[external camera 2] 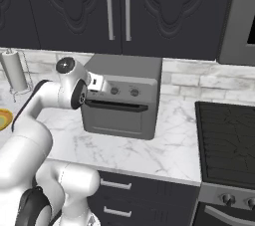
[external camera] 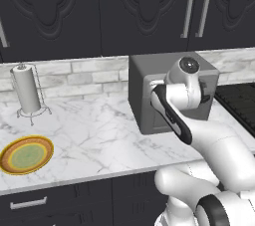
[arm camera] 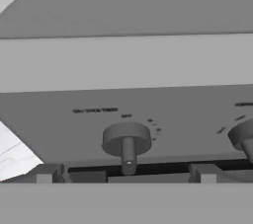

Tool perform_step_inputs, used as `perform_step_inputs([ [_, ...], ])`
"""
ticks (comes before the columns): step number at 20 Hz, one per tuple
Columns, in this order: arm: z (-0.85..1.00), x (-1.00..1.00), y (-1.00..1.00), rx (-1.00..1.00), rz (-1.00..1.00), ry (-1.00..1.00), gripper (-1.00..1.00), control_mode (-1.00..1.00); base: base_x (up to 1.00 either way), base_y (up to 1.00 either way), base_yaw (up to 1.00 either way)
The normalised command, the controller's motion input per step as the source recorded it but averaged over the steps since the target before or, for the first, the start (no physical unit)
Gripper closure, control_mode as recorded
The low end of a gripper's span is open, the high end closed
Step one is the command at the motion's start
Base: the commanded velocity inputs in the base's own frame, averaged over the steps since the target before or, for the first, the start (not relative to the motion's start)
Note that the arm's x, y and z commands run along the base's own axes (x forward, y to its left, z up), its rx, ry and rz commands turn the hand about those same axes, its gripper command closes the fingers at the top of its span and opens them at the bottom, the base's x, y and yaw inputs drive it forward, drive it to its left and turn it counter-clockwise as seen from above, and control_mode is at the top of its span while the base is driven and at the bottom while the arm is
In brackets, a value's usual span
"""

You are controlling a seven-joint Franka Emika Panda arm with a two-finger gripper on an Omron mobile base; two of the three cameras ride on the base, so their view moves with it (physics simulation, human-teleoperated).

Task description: Pick up the bagel from the plate, place it on the toaster oven rack, close the door, and set the timer.

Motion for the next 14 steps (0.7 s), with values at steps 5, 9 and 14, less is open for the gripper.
perform_step_inputs([
  [5, -0.12, 0.19, 0.0, 0.0, 0.0, -0.01, -1.0, -1.0, 0.0, 0.0, 0.0],
  [9, 0.0, 0.31, 0.0, 0.0, 0.0, -0.06, -1.0, -1.0, 0.0, 0.0, 0.0],
  [14, 0.0, 0.32, 0.0, 0.0, 0.0, -0.06, -1.0, -1.0, 0.0, 0.0, 0.0],
])
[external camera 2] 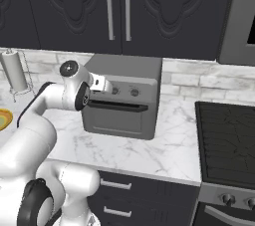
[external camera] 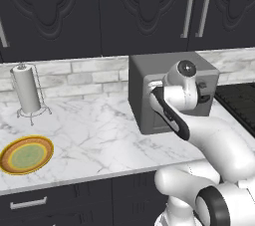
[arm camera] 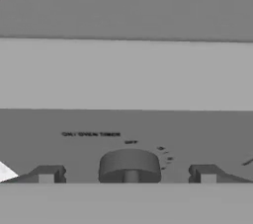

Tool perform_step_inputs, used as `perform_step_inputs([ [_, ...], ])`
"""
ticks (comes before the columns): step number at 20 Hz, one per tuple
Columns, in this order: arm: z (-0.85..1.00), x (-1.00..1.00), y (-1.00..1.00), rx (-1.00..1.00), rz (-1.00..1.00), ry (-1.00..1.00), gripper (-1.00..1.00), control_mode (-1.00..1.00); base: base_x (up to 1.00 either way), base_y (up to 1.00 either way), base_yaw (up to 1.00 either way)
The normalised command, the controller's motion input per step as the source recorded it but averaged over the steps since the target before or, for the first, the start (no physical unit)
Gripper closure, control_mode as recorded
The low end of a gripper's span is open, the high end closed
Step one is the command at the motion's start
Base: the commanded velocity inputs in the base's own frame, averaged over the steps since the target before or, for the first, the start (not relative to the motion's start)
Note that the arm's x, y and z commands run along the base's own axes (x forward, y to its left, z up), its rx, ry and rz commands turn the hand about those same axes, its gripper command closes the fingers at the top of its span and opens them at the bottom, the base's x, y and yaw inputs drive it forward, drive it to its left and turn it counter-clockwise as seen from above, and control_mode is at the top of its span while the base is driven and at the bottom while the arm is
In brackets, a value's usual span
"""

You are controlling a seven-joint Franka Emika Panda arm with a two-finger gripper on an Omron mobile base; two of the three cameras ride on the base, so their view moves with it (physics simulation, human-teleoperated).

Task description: Pick up the bagel from the plate, place it on the toaster oven rack, close the door, and set the timer.

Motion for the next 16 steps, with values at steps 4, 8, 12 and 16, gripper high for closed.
perform_step_inputs([
  [4, 0.0, 0.31, 0.0, 0.0, 0.0, -0.04, 1.0, -1.0, 0.0, 0.0, 0.0],
  [8, 0.0, 0.24, -0.01, 0.0, 0.0, -0.05, 1.0, -1.0, 0.0, 0.0, 0.0],
  [12, 0.02, 0.05, -0.26, 0.06, 0.0, -0.16, 1.0, -1.0, 0.0, 0.0, 0.0],
  [16, 0.0, 0.0, -0.46, 0.07, 0.0, -0.3, 1.0, -1.0, 0.0, 0.0, 0.0],
])
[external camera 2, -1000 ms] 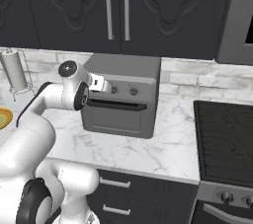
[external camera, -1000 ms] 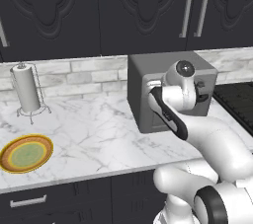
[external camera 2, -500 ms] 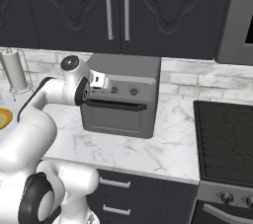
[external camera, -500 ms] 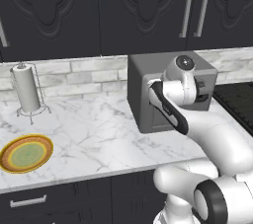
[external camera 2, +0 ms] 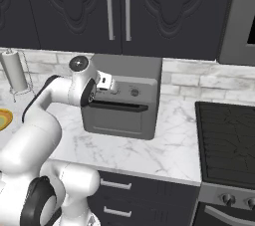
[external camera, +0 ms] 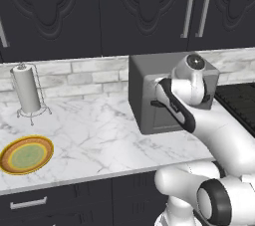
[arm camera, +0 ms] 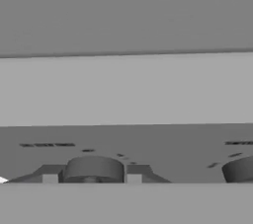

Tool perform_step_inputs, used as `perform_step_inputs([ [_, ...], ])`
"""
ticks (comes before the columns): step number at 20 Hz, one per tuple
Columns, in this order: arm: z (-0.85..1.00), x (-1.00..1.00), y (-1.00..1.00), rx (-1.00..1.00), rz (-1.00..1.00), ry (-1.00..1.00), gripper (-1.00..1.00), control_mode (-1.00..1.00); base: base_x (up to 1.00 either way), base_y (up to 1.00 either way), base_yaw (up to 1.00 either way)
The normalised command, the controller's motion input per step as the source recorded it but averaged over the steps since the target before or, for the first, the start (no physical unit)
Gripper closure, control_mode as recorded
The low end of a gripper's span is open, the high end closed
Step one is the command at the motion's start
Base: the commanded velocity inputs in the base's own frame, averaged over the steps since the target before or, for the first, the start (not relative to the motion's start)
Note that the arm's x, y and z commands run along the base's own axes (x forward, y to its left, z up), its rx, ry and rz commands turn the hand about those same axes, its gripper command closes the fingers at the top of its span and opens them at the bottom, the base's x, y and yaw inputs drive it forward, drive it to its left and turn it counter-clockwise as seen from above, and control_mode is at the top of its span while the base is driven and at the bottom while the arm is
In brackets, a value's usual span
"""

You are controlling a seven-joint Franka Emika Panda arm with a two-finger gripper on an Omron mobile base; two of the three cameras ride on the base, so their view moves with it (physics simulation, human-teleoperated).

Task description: Pick up the bagel from the plate, place it on the toaster oven rack, close the door, and set the timer.

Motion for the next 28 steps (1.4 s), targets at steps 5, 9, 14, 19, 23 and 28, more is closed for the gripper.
perform_step_inputs([
  [5, -0.03, -0.01, -0.44, 0.07, 0.0, -0.36, 1.0, -1.0, 0.0, 0.0, 0.0],
  [9, 0.0, 0.0, -0.53, 0.16, -0.01, -0.27, 1.0, -1.0, 0.0, 0.0, 0.0],
  [14, 0.13, 0.05, -0.62, 0.26, -0.02, -0.13, 1.0, -1.0, 0.0, 0.0, 0.0],
  [19, 0.22, 0.09, -0.72, 0.34, -0.05, -0.01, 1.0, -1.0, 0.0, 0.0, 0.0],
  [23, 0.16, 0.01, -0.7, 0.44, -0.1, 0.0, 1.0, -1.0, 0.0, 0.0, 0.0],
  [28, 0.02, 0.0, -0.69, 0.5, -0.21, 0.0, 1.0, -1.0, 0.0, 0.0, 0.0],
])
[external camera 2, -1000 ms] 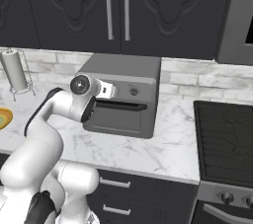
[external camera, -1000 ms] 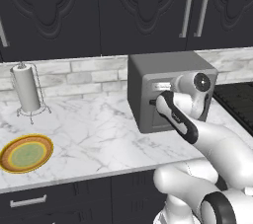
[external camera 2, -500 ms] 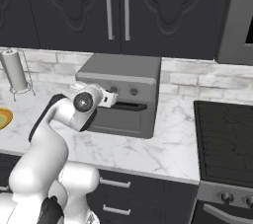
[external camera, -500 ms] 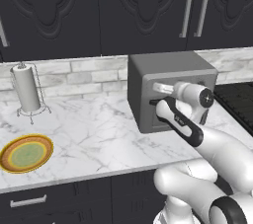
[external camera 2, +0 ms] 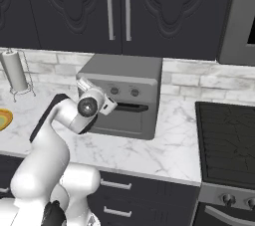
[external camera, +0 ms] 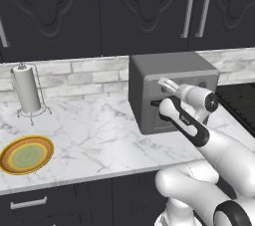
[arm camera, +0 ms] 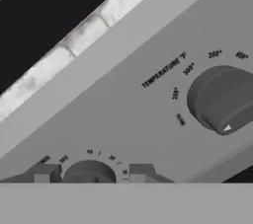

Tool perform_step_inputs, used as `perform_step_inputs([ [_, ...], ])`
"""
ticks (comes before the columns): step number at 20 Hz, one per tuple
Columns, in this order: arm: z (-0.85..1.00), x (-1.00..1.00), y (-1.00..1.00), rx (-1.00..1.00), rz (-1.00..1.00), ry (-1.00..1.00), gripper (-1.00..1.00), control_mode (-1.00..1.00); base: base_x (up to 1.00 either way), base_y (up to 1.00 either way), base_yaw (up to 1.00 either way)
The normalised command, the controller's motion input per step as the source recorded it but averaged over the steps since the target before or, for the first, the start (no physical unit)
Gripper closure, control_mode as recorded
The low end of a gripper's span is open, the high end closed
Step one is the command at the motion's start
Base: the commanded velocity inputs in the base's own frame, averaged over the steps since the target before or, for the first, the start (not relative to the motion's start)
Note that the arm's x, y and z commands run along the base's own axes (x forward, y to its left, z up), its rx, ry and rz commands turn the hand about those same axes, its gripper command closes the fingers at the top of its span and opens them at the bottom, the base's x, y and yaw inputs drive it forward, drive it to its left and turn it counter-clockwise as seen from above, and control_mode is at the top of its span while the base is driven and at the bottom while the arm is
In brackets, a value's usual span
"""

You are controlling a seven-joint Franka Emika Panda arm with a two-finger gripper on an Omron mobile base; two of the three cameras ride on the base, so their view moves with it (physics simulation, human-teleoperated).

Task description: Pick up the bagel from the plate, place it on the toaster oven rack, close the door, and set the timer.

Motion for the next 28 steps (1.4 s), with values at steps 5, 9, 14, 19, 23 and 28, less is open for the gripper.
perform_step_inputs([
  [5, 0.0, -0.02, -0.67, 0.5, -0.29, 0.06, 1.0, -1.0, 0.0, 0.0, 0.0],
  [9, -0.02, -0.16, -0.56, 0.48, -0.32, 0.07, 1.0, -1.0, 0.0, 0.0, 0.0],
  [14, -0.16, -0.32, -0.51, 0.45, -0.32, 0.02, 1.0, -1.0, 0.0, 0.0, 0.0],
  [19, -0.03, -0.67, -0.41, 0.41, -0.26, -0.03, 1.0, -1.0, 0.0, 0.0, 0.0],
  [23, 0.09, -0.97, -0.01, 0.19, -0.09, -0.12, 1.0, -1.0, 0.0, 0.0, 0.0],
  [28, 0.49, -0.98, 0.36, -0.02, 0.05, -0.04, 1.0, -1.0, 0.0, 0.0, 0.0],
])
